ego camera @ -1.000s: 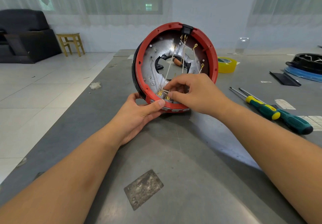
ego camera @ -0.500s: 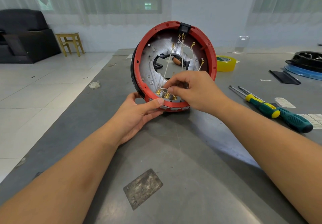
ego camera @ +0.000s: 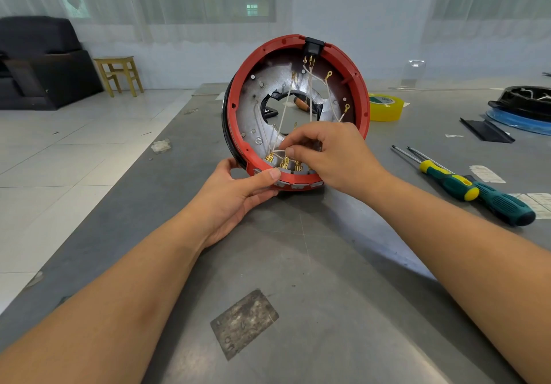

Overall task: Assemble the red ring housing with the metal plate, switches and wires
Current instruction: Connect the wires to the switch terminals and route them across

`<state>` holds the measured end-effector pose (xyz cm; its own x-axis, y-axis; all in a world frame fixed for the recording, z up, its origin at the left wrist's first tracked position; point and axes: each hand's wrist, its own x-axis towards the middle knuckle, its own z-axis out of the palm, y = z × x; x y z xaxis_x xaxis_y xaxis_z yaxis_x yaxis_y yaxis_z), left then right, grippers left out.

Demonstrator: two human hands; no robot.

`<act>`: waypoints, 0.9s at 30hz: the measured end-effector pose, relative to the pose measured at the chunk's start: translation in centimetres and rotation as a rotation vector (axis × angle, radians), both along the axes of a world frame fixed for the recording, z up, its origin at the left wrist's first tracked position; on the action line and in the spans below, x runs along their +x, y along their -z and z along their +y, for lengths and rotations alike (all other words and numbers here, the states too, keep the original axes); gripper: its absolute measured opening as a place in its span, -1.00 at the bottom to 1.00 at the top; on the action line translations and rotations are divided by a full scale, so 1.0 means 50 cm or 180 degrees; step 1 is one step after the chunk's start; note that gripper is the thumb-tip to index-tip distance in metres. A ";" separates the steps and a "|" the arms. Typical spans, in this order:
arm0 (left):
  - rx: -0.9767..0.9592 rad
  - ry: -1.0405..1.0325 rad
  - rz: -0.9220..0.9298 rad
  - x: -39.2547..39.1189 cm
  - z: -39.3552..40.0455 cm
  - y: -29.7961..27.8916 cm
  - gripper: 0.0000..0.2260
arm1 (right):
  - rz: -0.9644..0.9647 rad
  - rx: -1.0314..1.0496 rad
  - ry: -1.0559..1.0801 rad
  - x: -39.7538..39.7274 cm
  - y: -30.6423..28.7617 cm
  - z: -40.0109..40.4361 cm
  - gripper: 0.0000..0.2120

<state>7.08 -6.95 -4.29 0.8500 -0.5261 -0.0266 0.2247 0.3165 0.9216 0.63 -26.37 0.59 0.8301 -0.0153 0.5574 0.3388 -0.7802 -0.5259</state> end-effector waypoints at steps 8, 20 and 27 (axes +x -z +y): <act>-0.0007 0.0006 -0.0010 -0.004 -0.001 -0.002 -0.21 | 0.0040 0.0150 0.0010 -0.001 0.000 0.003 -0.90; 0.0095 -0.0086 0.0030 -0.009 0.001 -0.007 -0.20 | 0.0094 0.0096 0.0045 -0.001 -0.002 0.005 -0.91; -0.0153 0.0117 0.0442 -0.008 0.011 -0.015 -0.29 | 0.0052 -0.0206 -0.0001 0.001 0.000 0.014 -0.92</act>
<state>6.66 -6.38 -3.57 0.8201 -0.5602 -0.1165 0.3611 0.3489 0.8648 0.67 -25.67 0.58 0.8391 0.0207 0.5436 0.3308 -0.8126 -0.4798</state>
